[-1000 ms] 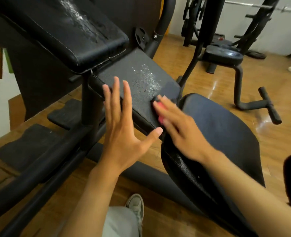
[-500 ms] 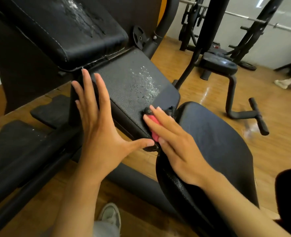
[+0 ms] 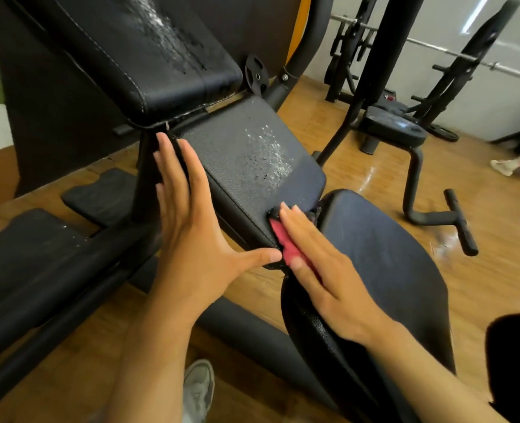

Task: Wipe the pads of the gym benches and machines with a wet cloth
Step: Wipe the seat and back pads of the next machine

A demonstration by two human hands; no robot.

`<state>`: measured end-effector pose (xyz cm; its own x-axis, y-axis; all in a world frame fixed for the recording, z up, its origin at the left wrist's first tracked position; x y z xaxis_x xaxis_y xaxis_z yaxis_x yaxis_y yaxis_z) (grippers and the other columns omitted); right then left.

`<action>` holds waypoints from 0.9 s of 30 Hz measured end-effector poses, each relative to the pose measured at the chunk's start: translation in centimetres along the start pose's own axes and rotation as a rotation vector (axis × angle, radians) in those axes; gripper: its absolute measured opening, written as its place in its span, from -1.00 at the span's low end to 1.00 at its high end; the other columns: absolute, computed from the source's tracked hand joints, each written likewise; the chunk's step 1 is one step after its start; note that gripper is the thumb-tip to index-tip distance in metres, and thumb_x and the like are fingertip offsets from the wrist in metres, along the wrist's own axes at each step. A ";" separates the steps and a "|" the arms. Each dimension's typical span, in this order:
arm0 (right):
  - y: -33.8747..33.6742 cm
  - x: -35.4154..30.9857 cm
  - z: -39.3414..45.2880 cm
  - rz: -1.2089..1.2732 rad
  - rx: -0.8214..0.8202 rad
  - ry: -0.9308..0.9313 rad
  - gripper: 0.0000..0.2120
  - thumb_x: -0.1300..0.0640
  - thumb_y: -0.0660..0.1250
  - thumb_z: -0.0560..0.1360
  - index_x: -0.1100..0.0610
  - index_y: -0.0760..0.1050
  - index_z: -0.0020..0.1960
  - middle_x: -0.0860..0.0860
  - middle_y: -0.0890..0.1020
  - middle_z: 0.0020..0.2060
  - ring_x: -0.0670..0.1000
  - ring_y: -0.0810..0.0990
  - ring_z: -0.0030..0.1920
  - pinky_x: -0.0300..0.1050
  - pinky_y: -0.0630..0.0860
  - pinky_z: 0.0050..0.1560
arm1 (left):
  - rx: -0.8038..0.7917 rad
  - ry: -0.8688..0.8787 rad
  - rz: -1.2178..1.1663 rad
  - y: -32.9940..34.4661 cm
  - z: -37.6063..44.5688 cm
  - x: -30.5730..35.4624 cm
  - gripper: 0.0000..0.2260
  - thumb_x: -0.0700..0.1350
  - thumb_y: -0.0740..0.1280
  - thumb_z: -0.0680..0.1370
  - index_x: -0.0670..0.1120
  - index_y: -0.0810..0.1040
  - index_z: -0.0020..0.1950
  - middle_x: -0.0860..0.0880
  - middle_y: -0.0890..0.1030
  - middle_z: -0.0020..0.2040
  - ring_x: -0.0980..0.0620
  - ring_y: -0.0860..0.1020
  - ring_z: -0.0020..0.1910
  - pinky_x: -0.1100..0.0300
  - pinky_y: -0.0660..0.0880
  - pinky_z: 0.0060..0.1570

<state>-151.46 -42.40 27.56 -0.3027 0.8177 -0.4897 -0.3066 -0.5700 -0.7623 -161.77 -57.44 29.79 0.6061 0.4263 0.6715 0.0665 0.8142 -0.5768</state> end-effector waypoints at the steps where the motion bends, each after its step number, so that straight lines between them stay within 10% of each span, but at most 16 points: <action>1: -0.3 0.4 0.5 -0.005 0.000 -0.002 -0.50 0.20 0.16 0.72 0.11 0.16 0.63 -0.10 0.21 0.62 -0.06 0.06 0.63 -0.05 0.02 0.63 | -0.002 0.002 0.002 0.0 0.1 0.0 0.45 0.40 0.57 0.17 -0.12 -0.37 0.64 -0.08 -0.47 0.61 -0.02 -0.47 0.58 0.00 -0.36 0.54; 7: -3.8 9.6 6.7 0.072 0.198 0.419 -0.53 0.12 0.11 0.73 0.06 0.19 0.62 -0.08 0.21 0.61 -0.14 0.03 0.62 0.02 0.00 0.63 | -0.036 0.005 -0.005 0.1 -0.1 -0.1 0.45 0.41 0.52 0.14 -0.09 -0.41 0.63 -0.07 -0.50 0.59 0.00 -0.51 0.55 0.01 -0.34 0.56; 13: 0.5 -0.7 -1.5 0.022 -0.072 -0.065 -0.50 0.27 0.17 0.70 0.13 0.17 0.61 -0.06 0.21 0.62 -0.02 0.11 0.63 -0.05 0.06 0.62 | -0.014 0.008 -0.021 0.5 0.1 -0.4 0.48 0.37 0.58 0.13 -0.11 -0.39 0.63 -0.11 -0.49 0.59 -0.03 -0.52 0.55 -0.01 -0.34 0.56; 20: -3.4 9.9 6.3 0.092 0.204 0.379 -0.58 0.10 0.11 0.74 0.00 0.23 0.59 -0.06 0.30 0.58 -0.15 0.20 0.58 0.08 0.11 0.62 | -0.013 0.000 -0.044 0.2 -0.2 -0.3 0.48 0.29 0.64 0.14 -0.06 -0.40 0.64 -0.04 -0.50 0.59 0.05 -0.52 0.54 -0.10 -0.25 0.60; 27: 0.3 -0.8 0.2 0.006 0.011 0.033 -0.49 0.07 0.13 0.71 0.00 0.14 0.64 -0.17 0.18 0.62 -0.12 0.08 0.62 -0.14 0.02 0.61 | -0.008 0.020 -0.078 0.2 -0.1 -0.4 0.47 0.26 0.66 0.15 -0.06 -0.39 0.64 0.02 -0.53 0.57 0.03 -0.50 0.56 0.17 -0.33 0.51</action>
<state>-151.46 -43.25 27.86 -0.2744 0.8161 -0.5086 -0.3150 -0.5760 -0.7543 -161.93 -57.43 29.36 0.6147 0.3536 0.7050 0.1207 0.8412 -0.5271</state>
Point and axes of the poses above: each hand's wrist, its own z-axis towards the middle knuckle, its own y-axis out of the palm, x = y × z, the point moved 7 cm from there along z, towards the middle knuckle
